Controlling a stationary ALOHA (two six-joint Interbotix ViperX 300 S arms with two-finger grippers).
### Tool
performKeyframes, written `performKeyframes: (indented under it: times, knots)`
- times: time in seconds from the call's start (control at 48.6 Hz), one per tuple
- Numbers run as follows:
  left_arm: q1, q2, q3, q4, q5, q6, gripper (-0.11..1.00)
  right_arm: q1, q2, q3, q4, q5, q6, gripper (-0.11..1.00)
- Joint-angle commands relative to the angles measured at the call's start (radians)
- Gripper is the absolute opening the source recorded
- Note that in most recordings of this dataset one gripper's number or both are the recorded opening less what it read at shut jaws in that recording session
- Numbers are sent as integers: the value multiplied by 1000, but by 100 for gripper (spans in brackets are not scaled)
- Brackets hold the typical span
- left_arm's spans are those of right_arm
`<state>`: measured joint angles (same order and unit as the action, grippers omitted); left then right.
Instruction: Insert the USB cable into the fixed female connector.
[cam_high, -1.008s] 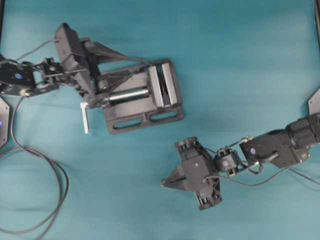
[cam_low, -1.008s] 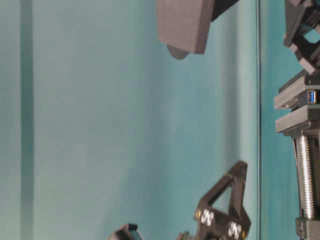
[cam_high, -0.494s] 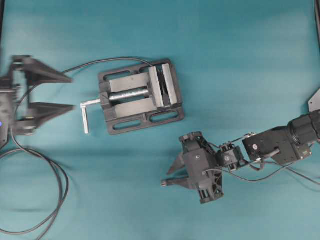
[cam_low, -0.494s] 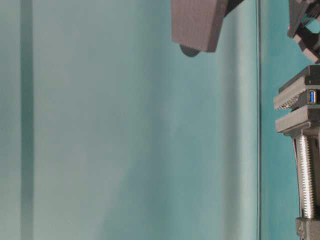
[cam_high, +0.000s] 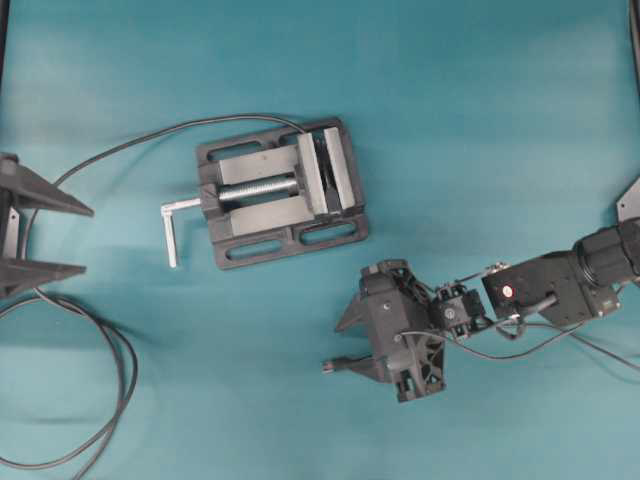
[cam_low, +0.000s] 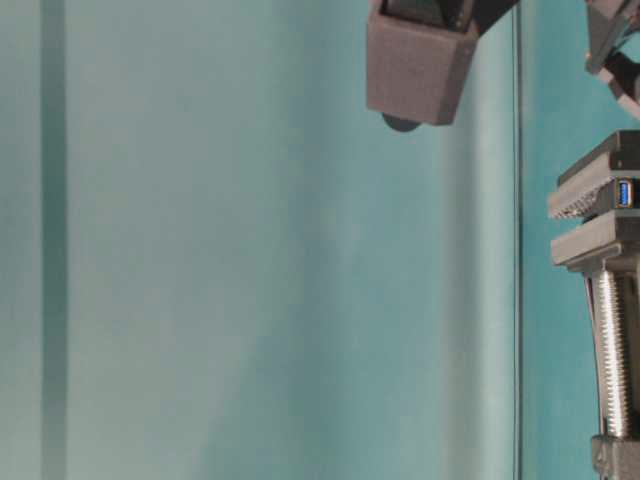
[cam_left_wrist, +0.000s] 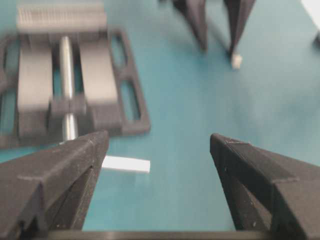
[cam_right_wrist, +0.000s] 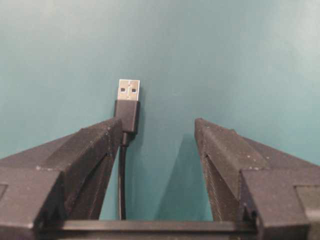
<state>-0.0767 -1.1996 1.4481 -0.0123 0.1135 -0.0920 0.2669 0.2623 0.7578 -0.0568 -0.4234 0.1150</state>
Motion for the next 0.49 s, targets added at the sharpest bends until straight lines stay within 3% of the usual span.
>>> performKeyframes:
  times: [0.0, 0.247, 0.473]
  knots:
    - [-3, 52, -26, 2, -5, 0, 98, 5, -12, -15, 5, -3, 2, 64]
    - [6, 72, 11, 2, -72, -3, 98, 40, 5, -29, 5, 18, 0, 64]
    - [6, 72, 100, 0, -235, -2, 97, 46, 6, -60, 3, 84, -9, 64]
